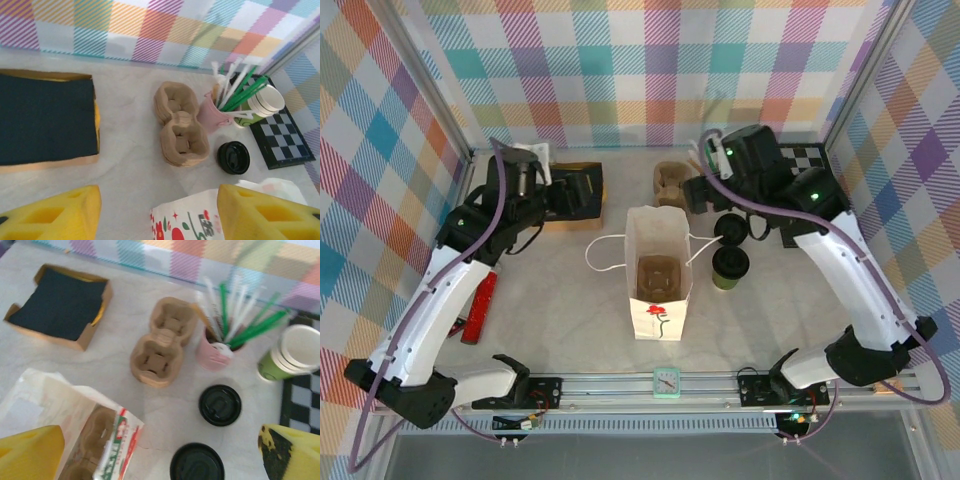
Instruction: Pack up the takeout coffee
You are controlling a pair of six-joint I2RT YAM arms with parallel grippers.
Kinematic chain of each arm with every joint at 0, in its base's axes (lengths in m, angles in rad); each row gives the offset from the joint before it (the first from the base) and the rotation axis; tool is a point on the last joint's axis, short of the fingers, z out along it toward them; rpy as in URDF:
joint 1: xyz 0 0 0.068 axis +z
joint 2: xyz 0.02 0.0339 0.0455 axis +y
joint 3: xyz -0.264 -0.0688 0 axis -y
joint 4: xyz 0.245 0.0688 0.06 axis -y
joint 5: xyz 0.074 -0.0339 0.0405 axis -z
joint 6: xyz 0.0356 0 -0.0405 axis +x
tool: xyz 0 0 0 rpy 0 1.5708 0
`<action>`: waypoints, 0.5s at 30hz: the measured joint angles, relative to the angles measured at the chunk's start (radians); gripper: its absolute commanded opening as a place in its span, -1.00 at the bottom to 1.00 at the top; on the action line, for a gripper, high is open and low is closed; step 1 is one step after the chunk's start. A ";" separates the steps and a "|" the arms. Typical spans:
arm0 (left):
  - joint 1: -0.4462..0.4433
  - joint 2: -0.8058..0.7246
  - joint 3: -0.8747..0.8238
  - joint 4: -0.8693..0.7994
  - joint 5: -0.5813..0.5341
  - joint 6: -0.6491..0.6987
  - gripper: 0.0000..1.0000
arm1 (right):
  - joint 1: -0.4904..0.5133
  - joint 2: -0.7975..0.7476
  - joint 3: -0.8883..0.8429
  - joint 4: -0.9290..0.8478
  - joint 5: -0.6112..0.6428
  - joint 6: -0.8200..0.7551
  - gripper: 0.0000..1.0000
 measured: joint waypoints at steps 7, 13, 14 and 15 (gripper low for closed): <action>0.186 -0.049 -0.201 0.049 0.182 -0.104 0.28 | -0.244 -0.065 -0.122 -0.056 -0.102 0.113 0.98; 0.200 -0.090 -0.294 0.072 0.237 -0.140 0.29 | -0.323 0.001 -0.217 -0.116 -0.169 0.266 0.98; 0.200 -0.101 -0.305 0.073 0.238 -0.140 0.29 | -0.323 0.018 -0.229 -0.122 -0.178 0.293 0.98; 0.200 -0.114 -0.315 0.073 0.238 -0.140 0.29 | -0.323 0.030 -0.241 -0.127 -0.190 0.309 0.98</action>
